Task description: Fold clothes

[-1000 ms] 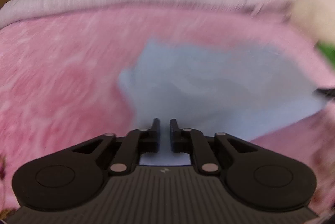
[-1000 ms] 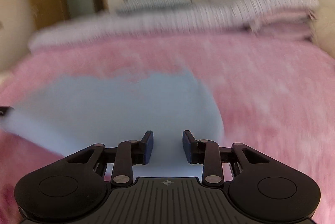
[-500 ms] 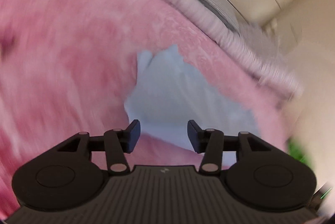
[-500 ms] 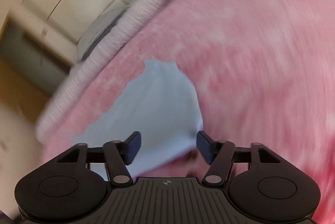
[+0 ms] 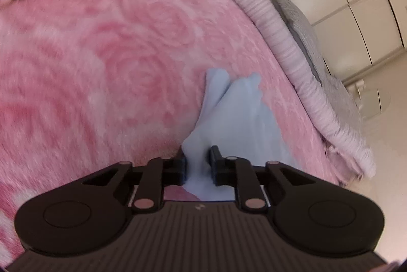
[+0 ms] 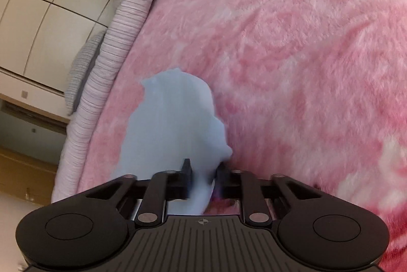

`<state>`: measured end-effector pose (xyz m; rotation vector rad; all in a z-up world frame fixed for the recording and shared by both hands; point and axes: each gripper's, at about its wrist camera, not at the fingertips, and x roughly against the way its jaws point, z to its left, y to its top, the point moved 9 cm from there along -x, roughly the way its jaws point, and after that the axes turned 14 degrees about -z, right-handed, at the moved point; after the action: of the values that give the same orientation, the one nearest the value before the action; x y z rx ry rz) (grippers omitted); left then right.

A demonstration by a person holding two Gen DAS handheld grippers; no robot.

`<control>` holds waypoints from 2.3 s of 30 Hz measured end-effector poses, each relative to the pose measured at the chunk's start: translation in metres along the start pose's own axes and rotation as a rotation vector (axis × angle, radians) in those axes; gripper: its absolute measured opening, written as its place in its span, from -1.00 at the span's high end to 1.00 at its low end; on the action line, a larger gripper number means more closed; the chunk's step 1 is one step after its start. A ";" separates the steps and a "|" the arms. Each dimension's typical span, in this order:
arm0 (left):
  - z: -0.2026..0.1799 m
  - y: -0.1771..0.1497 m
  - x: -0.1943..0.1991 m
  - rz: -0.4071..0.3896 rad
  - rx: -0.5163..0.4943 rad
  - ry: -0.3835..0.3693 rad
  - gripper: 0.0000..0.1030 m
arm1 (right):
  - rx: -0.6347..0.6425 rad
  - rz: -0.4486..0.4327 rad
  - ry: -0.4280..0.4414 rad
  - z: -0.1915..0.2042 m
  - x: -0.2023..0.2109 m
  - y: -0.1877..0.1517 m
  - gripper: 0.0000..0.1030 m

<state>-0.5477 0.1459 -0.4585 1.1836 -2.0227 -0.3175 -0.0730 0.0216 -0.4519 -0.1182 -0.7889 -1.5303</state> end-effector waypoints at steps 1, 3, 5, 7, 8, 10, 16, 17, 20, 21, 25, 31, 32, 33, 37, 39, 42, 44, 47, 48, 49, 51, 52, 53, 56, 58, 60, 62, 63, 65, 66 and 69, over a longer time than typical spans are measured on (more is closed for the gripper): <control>-0.004 0.002 0.006 -0.005 -0.022 -0.010 0.79 | 0.000 0.004 0.005 0.001 0.002 0.002 0.79; -0.012 0.005 0.019 -0.015 -0.066 -0.030 0.84 | 0.010 0.006 0.015 0.004 0.007 0.005 0.81; -0.020 0.008 0.031 -0.020 -0.104 -0.047 0.84 | 0.019 0.004 0.022 0.006 0.018 0.006 0.82; -0.023 0.005 0.052 -0.017 -0.119 -0.061 0.84 | 0.018 0.006 0.025 0.006 0.031 0.006 0.82; -0.021 0.004 0.061 -0.014 -0.123 -0.062 0.84 | 0.016 0.009 0.025 0.006 0.040 0.006 0.82; -0.015 -0.003 0.081 -0.004 -0.134 -0.056 0.84 | 0.016 0.022 0.029 0.001 0.058 0.004 0.82; 0.013 -0.034 0.133 0.054 -0.213 -0.009 0.83 | 0.016 0.062 -0.016 -0.030 0.112 -0.009 0.81; 0.018 -0.040 0.138 0.066 -0.233 0.001 0.80 | 0.022 0.069 -0.024 -0.035 0.117 -0.012 0.80; 0.022 -0.034 0.144 0.077 -0.302 0.041 0.69 | 0.102 0.121 -0.045 -0.041 0.118 -0.013 0.64; 0.019 -0.027 0.149 0.063 -0.344 0.050 0.70 | 0.135 0.142 -0.055 -0.042 0.118 -0.013 0.48; -0.004 0.003 0.151 0.023 -0.472 0.034 0.51 | 0.413 0.132 -0.070 -0.026 0.130 0.011 0.35; -0.041 0.016 0.089 0.065 -0.580 -0.012 0.25 | 0.663 0.076 0.040 0.006 0.100 0.046 0.32; -0.044 0.014 0.075 0.081 -0.586 -0.012 0.20 | 0.658 0.095 0.067 0.011 0.087 0.048 0.32; -0.047 0.013 0.061 0.096 -0.592 -0.011 0.19 | 0.665 0.106 0.078 0.015 0.073 0.046 0.32; -0.059 0.008 0.005 0.159 -0.615 -0.007 0.19 | 0.697 0.145 0.120 0.031 0.016 0.041 0.32; -0.056 0.006 -0.014 0.170 -0.611 0.003 0.24 | 0.713 0.165 0.141 0.039 -0.012 0.038 0.32; -0.059 0.003 -0.022 0.170 -0.625 -0.036 0.81 | 0.757 0.181 0.165 0.046 -0.039 0.033 0.33; -0.061 0.001 -0.027 0.170 -0.635 -0.062 0.85 | 0.822 0.175 0.179 0.050 -0.046 0.028 0.70; -0.067 0.003 -0.030 0.142 -0.646 -0.102 0.87 | 0.927 0.138 0.208 0.060 -0.044 0.024 0.79; -0.070 0.006 -0.027 0.115 -0.649 -0.116 0.86 | 0.937 0.118 0.221 0.065 -0.041 0.025 0.80; -0.074 0.010 -0.026 0.086 -0.646 -0.132 0.86 | 0.946 0.098 0.235 0.069 -0.038 0.027 0.80; -0.080 0.014 -0.027 0.048 -0.654 -0.150 0.86 | 0.914 0.059 0.254 0.077 -0.037 0.033 0.80; -0.082 0.014 -0.031 0.040 -0.663 -0.153 0.86 | 0.906 0.044 0.256 0.079 -0.037 0.035 0.80; -0.080 0.010 -0.038 0.055 -0.677 -0.136 0.86 | 0.914 0.035 0.238 0.080 -0.042 0.035 0.80; -0.066 -0.006 -0.064 0.152 -0.704 -0.060 0.84 | 0.918 0.105 0.146 0.066 -0.066 0.024 0.80; -0.067 -0.005 -0.063 0.138 -0.714 -0.055 0.76 | 0.929 0.144 0.095 0.057 -0.075 0.017 0.74; -0.067 0.004 -0.058 0.120 -0.706 -0.030 0.69 | 0.934 0.134 0.081 0.060 -0.071 0.019 0.60; -0.072 0.010 -0.040 0.073 -0.743 -0.004 0.70 | 0.925 0.107 0.051 0.060 -0.063 0.027 0.38; -0.074 0.014 -0.030 0.049 -0.762 0.009 0.73 | 0.927 0.074 0.040 0.063 -0.055 0.031 0.22; -0.080 0.021 -0.011 0.001 -0.798 0.035 0.75 | 0.937 0.016 0.036 0.071 -0.033 0.035 0.19; -0.083 0.017 0.003 0.003 -0.806 0.020 0.75 | 0.944 -0.009 0.044 0.075 -0.019 0.035 0.19; -0.091 -0.011 0.049 0.040 -0.811 -0.065 0.74 | 0.985 -0.014 0.135 0.090 0.034 0.010 0.19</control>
<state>-0.4898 0.1130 -0.3791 0.6185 -1.6845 -1.0449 -0.1032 0.0416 -0.3626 0.7088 -1.3408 -1.0043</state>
